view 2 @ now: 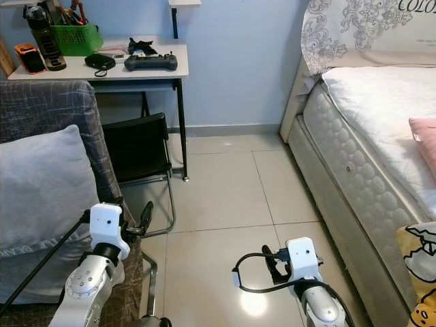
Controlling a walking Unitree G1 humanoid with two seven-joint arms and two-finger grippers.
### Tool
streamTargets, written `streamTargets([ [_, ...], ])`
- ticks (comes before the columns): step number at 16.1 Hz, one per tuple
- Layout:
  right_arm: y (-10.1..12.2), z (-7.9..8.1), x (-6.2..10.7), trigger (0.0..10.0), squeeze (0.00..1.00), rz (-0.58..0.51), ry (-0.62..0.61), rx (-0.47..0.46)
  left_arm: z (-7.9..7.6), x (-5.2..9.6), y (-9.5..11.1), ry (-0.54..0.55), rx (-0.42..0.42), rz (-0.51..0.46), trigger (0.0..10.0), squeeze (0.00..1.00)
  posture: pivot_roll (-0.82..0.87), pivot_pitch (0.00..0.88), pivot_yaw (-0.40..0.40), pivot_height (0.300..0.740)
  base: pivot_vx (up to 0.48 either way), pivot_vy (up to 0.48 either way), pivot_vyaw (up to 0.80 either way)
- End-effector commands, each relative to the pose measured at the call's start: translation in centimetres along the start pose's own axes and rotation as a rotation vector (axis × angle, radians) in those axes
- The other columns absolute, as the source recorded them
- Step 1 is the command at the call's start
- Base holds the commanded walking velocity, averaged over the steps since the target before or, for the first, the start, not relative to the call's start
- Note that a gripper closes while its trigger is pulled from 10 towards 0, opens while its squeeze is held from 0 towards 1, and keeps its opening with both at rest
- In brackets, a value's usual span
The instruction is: Clean up the room
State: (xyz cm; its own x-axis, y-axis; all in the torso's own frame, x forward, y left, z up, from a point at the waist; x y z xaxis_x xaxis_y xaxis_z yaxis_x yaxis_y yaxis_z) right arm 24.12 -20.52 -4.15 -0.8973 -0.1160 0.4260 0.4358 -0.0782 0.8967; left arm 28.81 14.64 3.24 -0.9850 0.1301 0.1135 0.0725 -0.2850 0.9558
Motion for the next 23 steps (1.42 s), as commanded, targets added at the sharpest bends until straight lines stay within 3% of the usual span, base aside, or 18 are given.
streamTargets([
  [1, 9.5, 9.0, -6.3, 10.0, 0.00, -0.122, 0.171, -0.298, -1.0, -4.3, 4.7, -0.040, 0.193, 0.041, 10.0, 0.00, 0.05, 0.000, -0.009, 0.740, 0.000, 0.000, 0.00],
  [2, 10.7, 7.9, -5.8, 10.0, 0.00, -0.210, 0.117, -0.240, -0.7, -4.1, 5.0, -0.058, 0.166, 0.008, 10.0, 0.00, 0.04, 0.000, -0.006, 0.740, 0.000, 0.000, 0.00],
  [3, 12.2, 7.1, -5.0, 10.0, 0.00, -0.333, 0.069, -0.238, -0.6, -4.1, 5.2, -0.110, 0.108, -0.032, 10.0, 0.00, 0.03, 0.000, -0.002, 0.740, 0.000, 0.000, 0.00],
  [4, 12.5, 6.8, -4.7, 10.0, 0.00, -0.357, 0.049, -0.249, -0.4, -4.2, 5.7, -0.132, 0.052, -0.061, 10.0, 0.00, 0.02, 0.000, 0.000, 0.740, 0.000, 0.000, 0.00],
  [5, 13.1, 6.9, -4.1, 10.0, 0.00, -0.405, 0.035, -0.200, -0.1, -4.1, 5.1, -0.145, 0.037, -0.046, 10.0, 0.00, 0.01, 0.000, 0.016, 0.740, 0.000, 0.000, 0.00],
  [7, 12.6, 6.6, -3.4, 10.0, 0.00, -0.371, 0.019, -0.166, 0.9, -4.1, 6.1, -0.083, 0.057, -0.057, 10.0, 0.00, 0.02, 0.000, 0.005, 0.740, 0.000, 0.000, 0.00],
  [8, 10.1, 5.5, -1.7, 10.0, 0.00, -0.308, 0.005, -0.031, 1.9, -2.1, 5.0, -0.052, 0.004, -0.042, 10.0, 0.36, 0.03, 0.000, -0.008, 0.740, 0.000, 0.000, 0.00],
  [9, 8.8, 3.9, -0.6, 10.0, 0.00, -0.289, -0.043, 0.030, 1.5, -0.6, 4.1, -0.092, 0.005, -0.030, 10.0, 1.00, 0.03, 0.000, -0.012, 0.740, 0.000, 0.000, 0.00],
  [10, 9.7, 3.2, -1.0, 10.0, 1.00, -0.327, -0.071, -0.036, 2.1, -1.4, 4.7, -0.038, 0.028, -0.047, 10.0, 1.00, 0.04, 0.000, -0.016, 0.740, 0.000, 0.000, 0.00],
  [12, 12.2, 3.6, -2.5, 10.0, 1.00, -0.389, -0.125, -0.061, 2.3, -3.2, 7.1, 0.005, 0.030, -0.117, 10.0, 1.00, 0.03, 0.000, -0.022, 0.740, 0.000, 0.000, 0.00],
  [13, 11.4, 3.7, -2.8, 10.0, 1.00, -0.338, -0.132, -0.044, 2.1, -3.3, 7.0, -0.014, 0.022, -0.110, 10.0, 1.00, 0.03, 0.000, -0.022, 0.740, 0.000, -0.454, 0.00],
  [14, 11.1, 3.6, -3.0, 10.0, 1.00, -0.329, -0.125, -0.048, 2.2, -3.7, 7.4, 0.023, -0.084, -0.122, 10.0, 0.00, 0.02, 0.000, -0.020, 0.740, 0.375, -0.296, -0.65],
  [15, 10.9, 4.1, -3.2, 10.0, 1.00, -0.321, -0.086, -0.032, 1.8, -4.2, 7.5, 0.014, -0.038, -0.109, 10.0, 0.00, 0.02, 0.000, -0.018, 0.740, 0.000, 0.000, -0.65],
  [16, 10.9, 4.8, -3.2, 10.0, 0.00, -0.325, -0.041, -0.019, 1.5, -4.3, 7.4, 0.000, -0.018, -0.105, 10.0, 0.00, 0.01, 0.000, -0.017, 0.740, 0.000, 0.000, -0.73],
  [18, 10.1, 4.2, -3.5, 10.0, 0.00, -0.295, -0.078, -0.042, 1.1, -4.5, 7.2, -0.024, -0.007, -0.100, 10.0, 0.00, 0.01, 0.000, -0.017, 0.740, 0.000, 0.000, -0.71],
  [23, 10.2, 4.4, -3.7, 10.0, 0.00, -0.313, -0.047, 0.001, 0.6, -5.0, 6.6, -0.081, -0.025, -0.084, 10.0, 0.00, 0.01, 0.000, -0.013, 0.740, 0.000, 0.384, -0.70],
])
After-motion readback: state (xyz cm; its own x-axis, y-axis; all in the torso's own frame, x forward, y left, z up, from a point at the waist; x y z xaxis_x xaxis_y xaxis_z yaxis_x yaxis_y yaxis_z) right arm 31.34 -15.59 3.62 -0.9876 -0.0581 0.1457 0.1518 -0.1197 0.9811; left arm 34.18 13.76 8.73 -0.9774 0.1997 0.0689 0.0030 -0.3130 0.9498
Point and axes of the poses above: a point about 5 cm out from each wrist's last joint towards the gripper, its own x axis pointing back from the gripper into the wrist, its own y axis along the axis of the wrist's last joint, z = x × y, the point moved 5 cm from there along -x, pointing out of the wrist towards the gripper, and after that the axes turned 14 degrees about -x, right-handed, at the moved point
